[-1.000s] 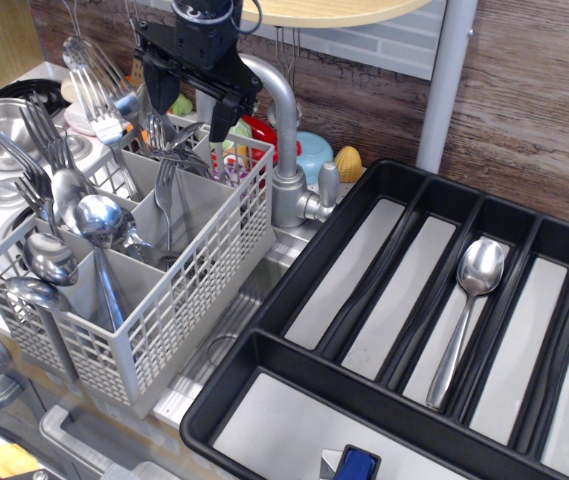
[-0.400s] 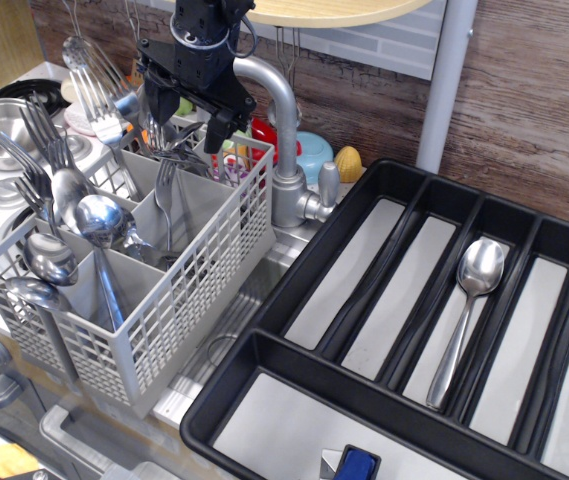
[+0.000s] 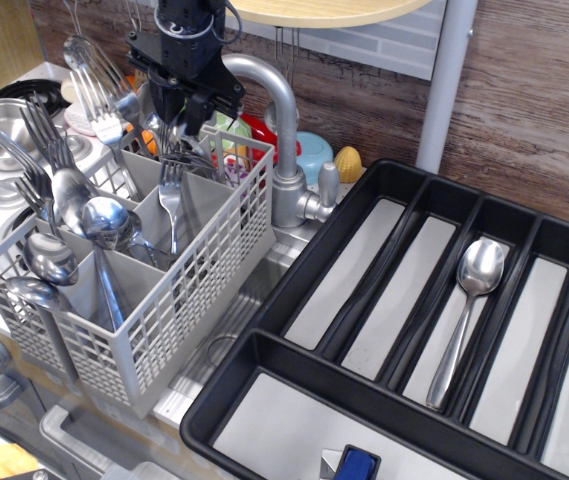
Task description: Put big spoon from basket to tray
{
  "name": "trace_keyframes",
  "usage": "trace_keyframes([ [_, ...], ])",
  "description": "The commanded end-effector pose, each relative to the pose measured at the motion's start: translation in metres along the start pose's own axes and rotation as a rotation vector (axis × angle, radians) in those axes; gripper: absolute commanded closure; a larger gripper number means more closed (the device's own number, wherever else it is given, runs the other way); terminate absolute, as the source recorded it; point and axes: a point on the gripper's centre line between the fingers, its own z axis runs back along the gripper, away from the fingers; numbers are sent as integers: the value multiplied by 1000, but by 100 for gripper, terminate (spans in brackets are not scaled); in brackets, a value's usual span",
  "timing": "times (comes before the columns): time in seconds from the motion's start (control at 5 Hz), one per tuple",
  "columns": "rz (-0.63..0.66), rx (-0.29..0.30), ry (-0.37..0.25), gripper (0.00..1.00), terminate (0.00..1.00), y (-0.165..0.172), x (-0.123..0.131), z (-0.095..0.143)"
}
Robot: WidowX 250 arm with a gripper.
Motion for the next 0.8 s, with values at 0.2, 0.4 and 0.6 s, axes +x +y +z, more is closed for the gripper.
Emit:
trace_keyframes([
  [0.2, -37, -11, 25, 100, 0, 6, -3, -5],
  [0.4, -80, 66, 57, 100, 0, 14, 6, 24],
  [0.6, -152, 216, 103, 100, 0, 23, 16, 68],
])
